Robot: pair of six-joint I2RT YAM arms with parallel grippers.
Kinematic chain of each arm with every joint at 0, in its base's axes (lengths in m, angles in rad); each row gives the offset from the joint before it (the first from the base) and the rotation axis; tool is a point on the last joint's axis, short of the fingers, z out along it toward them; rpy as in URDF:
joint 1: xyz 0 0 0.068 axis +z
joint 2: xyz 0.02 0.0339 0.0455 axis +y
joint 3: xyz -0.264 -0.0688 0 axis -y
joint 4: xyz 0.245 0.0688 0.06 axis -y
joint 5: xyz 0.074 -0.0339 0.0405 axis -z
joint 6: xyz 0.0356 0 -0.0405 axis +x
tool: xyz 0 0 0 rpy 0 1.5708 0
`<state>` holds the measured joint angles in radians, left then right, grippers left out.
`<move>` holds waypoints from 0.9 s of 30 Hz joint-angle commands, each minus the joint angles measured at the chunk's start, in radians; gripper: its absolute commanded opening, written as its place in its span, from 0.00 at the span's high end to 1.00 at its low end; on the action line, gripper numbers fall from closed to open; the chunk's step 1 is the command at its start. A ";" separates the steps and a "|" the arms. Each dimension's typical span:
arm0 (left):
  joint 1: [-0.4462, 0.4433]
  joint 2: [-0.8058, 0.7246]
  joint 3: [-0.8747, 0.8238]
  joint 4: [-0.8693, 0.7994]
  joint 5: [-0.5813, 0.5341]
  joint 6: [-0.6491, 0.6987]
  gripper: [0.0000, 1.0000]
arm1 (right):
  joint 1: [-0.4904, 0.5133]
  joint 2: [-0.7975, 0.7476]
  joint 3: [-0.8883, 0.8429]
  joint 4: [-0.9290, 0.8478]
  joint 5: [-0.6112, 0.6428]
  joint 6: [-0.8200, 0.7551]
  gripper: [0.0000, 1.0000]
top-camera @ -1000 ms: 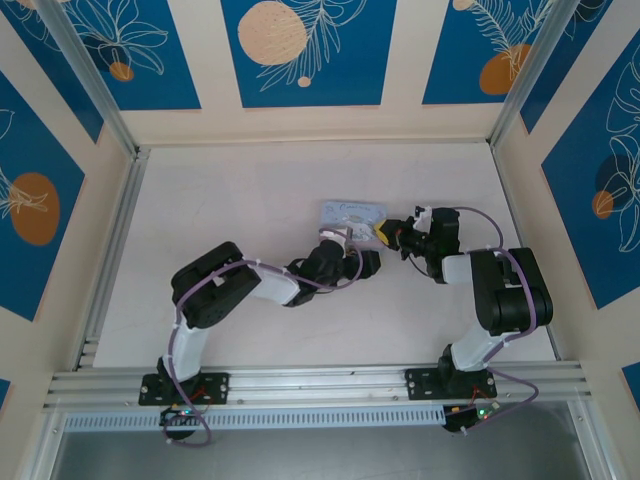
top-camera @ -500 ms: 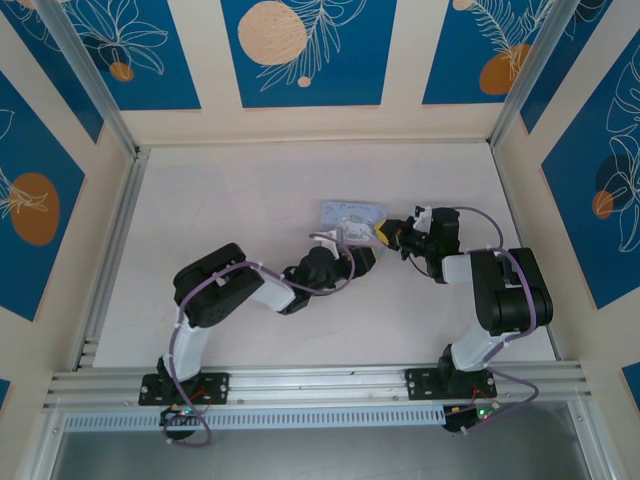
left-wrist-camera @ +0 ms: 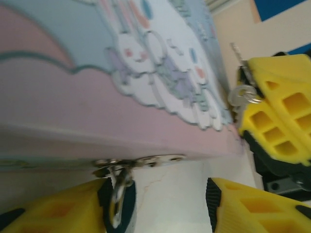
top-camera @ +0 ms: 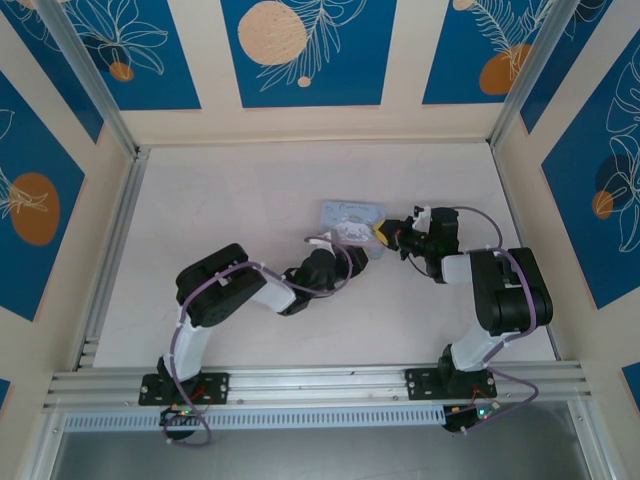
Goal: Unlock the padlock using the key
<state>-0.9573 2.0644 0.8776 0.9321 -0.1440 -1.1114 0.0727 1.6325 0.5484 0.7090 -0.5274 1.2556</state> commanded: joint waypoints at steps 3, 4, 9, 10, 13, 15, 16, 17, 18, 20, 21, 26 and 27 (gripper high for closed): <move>-0.023 -0.004 0.018 -0.115 -0.060 -0.010 0.52 | 0.012 -0.002 0.016 -0.053 0.002 -0.021 1.00; -0.023 -0.002 0.019 -0.124 -0.061 -0.011 0.54 | 0.011 -0.002 0.014 -0.052 0.003 -0.021 1.00; -0.024 0.008 0.027 -0.138 -0.064 -0.014 0.59 | 0.012 -0.003 0.014 -0.053 0.003 -0.021 1.00; -0.024 0.008 0.027 -0.140 -0.065 -0.014 0.60 | 0.012 -0.002 0.013 -0.052 0.003 -0.021 1.00; -0.024 0.015 0.030 -0.144 -0.067 -0.011 0.66 | 0.012 -0.003 0.014 -0.052 0.003 -0.022 1.00; -0.024 0.018 0.032 -0.147 -0.068 -0.010 0.68 | 0.012 -0.003 0.014 -0.053 0.004 -0.021 1.00; -0.024 0.019 0.034 -0.147 -0.068 -0.010 0.69 | 0.013 -0.002 0.014 -0.053 0.004 -0.019 1.00; -0.024 0.021 0.034 -0.150 -0.067 -0.008 0.72 | 0.013 -0.002 0.013 -0.052 0.003 -0.019 1.00; -0.024 0.020 0.035 -0.153 -0.069 -0.008 0.73 | 0.012 -0.002 0.014 -0.052 0.004 -0.019 1.00; -0.024 0.020 0.036 -0.158 -0.070 -0.003 0.78 | 0.013 -0.003 0.016 -0.051 0.002 -0.016 1.00; -0.025 0.019 0.037 -0.163 -0.066 -0.001 0.82 | 0.012 -0.005 0.019 -0.052 -0.004 -0.015 1.00; -0.021 -0.005 0.033 -0.184 -0.046 0.005 1.00 | 0.009 -0.060 0.032 -0.059 -0.023 0.004 1.00; -0.021 -0.015 0.032 -0.193 -0.040 0.004 1.00 | 0.009 -0.081 0.032 -0.064 -0.023 0.008 1.00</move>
<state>-0.9695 2.0636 0.9077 0.8188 -0.2031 -1.1164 0.0765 1.6150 0.5591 0.6735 -0.5282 1.2579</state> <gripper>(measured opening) 0.089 0.060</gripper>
